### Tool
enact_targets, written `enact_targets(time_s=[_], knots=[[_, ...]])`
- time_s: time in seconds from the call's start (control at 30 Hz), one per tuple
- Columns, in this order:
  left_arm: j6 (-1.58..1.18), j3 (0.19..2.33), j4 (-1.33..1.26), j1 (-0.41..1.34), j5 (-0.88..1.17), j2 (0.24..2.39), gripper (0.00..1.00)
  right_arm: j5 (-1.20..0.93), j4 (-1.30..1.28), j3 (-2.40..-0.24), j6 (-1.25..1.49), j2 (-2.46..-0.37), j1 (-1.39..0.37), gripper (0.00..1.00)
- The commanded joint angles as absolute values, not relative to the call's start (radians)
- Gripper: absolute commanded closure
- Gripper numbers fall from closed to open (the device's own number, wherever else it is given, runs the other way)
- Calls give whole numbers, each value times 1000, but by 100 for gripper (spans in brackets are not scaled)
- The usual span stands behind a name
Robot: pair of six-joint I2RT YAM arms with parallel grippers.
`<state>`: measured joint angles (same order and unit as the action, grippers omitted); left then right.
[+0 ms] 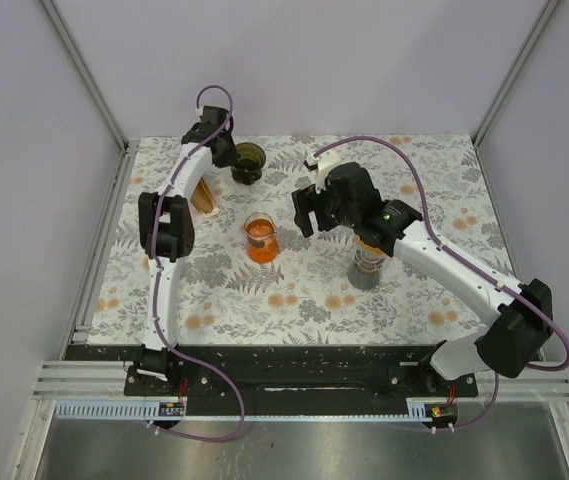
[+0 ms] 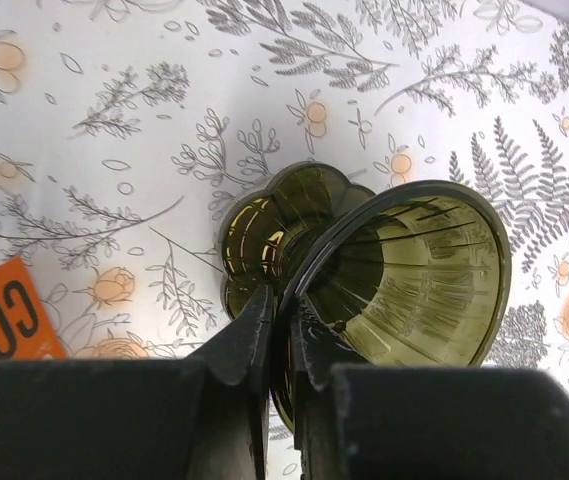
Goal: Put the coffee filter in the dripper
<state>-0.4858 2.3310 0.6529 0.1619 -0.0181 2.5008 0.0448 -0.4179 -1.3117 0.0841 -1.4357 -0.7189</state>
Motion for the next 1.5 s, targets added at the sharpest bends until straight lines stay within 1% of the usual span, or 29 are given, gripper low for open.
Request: enact_targets(time_s=[0.0,0.17,0.4,0.63,0.73,0.87,1.0,1.17,1.3,1.47], knots=[[-483,2339,698,155,50,2461,100,63,-411,-1308,75,-1393,-713,14],[-456,2341,721,155,107,2401,100,61,-419,-1307,78,-1384,-713,14],[-416,2309,747,140,179,2264,100,64,-423,-1278,83,-1341,-713,14],[-353,2263,847,133,299,2139,100,63,-437,-1267,87,-1305,-713,14],[-284,2203,893,137,356,2062,100,63,-443,-1266,89,-1293,-712,14],[-116,2152,983,152,402,1974,100,45,-443,-1279,86,-1285,-713,14],[107,2109,1067,156,528,1902,100,-30,-443,-1337,77,-1315,-713,14],[274,2131,1198,178,534,1875,100,-192,-442,-1443,60,-1399,-712,14],[374,2161,1299,201,551,1873,100,-202,-436,-1531,80,-1486,-713,14],[452,2215,1425,230,603,1930,100,-207,-443,-1604,117,-1572,-713,14]])
